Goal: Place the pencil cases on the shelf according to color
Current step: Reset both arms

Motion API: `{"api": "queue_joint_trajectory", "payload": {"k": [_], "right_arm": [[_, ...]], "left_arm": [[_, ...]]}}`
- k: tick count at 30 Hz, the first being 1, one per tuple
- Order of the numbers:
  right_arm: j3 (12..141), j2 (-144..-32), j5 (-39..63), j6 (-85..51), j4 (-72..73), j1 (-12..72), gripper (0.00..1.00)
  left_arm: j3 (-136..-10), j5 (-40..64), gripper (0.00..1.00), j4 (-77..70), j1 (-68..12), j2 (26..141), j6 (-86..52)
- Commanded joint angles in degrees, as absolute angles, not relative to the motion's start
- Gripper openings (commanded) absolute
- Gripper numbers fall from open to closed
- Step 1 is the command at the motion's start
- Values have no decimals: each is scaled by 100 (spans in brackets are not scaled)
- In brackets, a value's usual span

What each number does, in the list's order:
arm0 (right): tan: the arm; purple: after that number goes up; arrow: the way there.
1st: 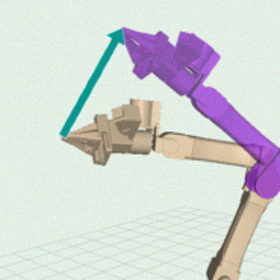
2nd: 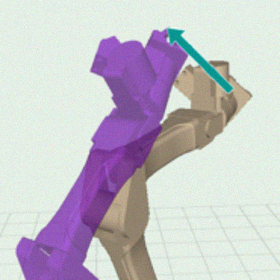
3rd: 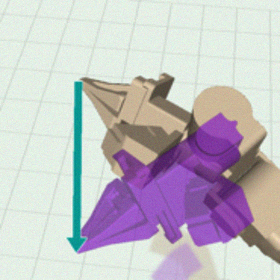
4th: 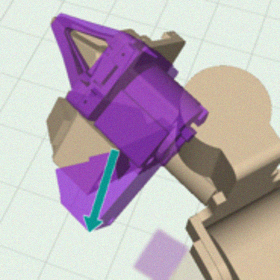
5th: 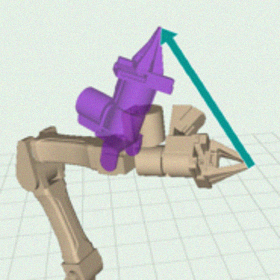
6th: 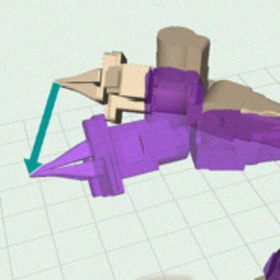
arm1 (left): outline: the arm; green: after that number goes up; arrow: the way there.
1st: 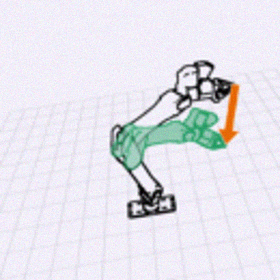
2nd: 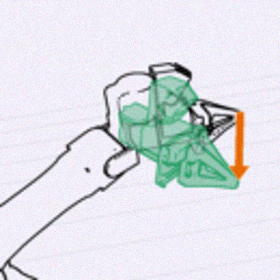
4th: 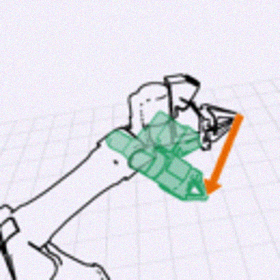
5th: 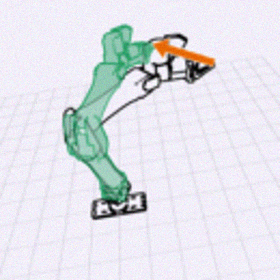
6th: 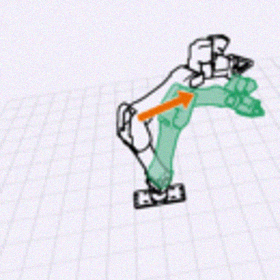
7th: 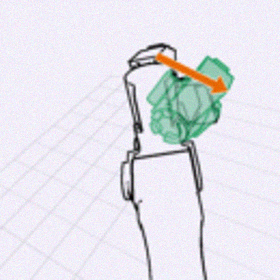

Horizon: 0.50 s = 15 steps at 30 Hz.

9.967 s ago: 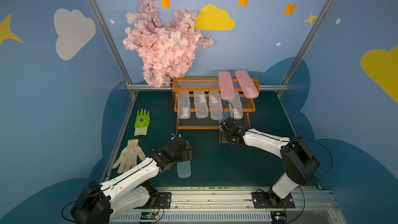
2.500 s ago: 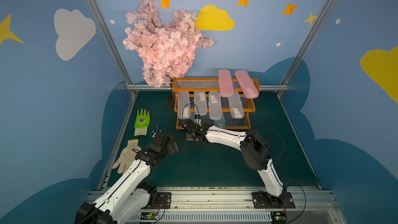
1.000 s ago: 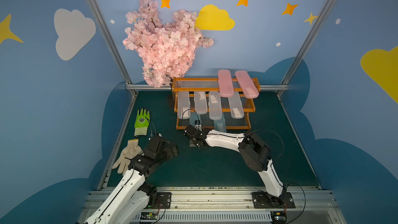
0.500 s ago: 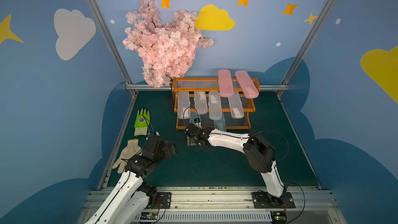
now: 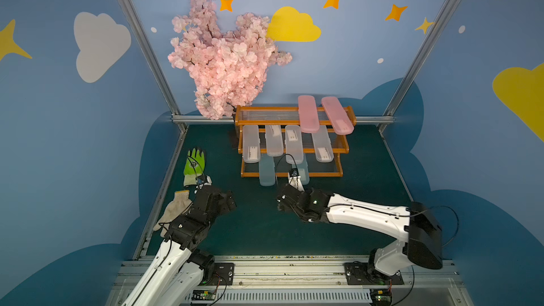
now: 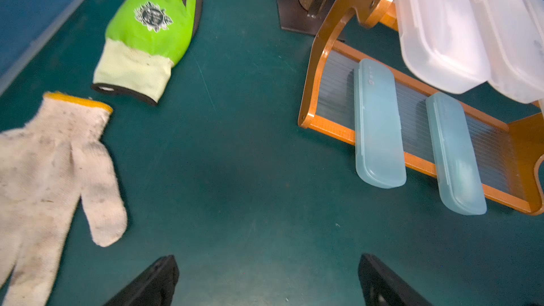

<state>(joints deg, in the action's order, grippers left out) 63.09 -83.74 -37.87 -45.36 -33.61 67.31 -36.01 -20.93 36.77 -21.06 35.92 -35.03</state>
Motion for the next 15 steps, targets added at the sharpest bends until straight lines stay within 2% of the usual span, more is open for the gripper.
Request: {"api": "queue_joint_trajectory", "payload": {"k": [1,4,6,7,10,13,15], "right_arm": [[5822,-7399,-5141,-4050,-3848,6679,99],[5073,-6221,-5906,-3180,-3615,6410,99],[4322,-5415,-6009,-1742,-2607,6010,99],[3933,-4959,-5771,-1037,-1960,5653,99],[2903,-3770,-4391,-89,-729,4268,99],[1830,-3066,-3165,1,923,2908,99],[1365,-3018,-2450,8,1649,2144,99]], "left_arm": [[-3758,-2706,100,2865,-2120,3327,-3130],[-3059,-2776,100,1412,-2118,3164,-2371],[-2717,-2984,100,839,-2071,3188,-2085],[-2594,-3110,100,661,-2038,3239,-2025],[-2198,-3324,100,-22,-1947,3554,-1857],[-2022,-3540,100,-575,-1844,4111,-1768],[-2005,-3672,100,-822,-1757,4533,-1784]]}}
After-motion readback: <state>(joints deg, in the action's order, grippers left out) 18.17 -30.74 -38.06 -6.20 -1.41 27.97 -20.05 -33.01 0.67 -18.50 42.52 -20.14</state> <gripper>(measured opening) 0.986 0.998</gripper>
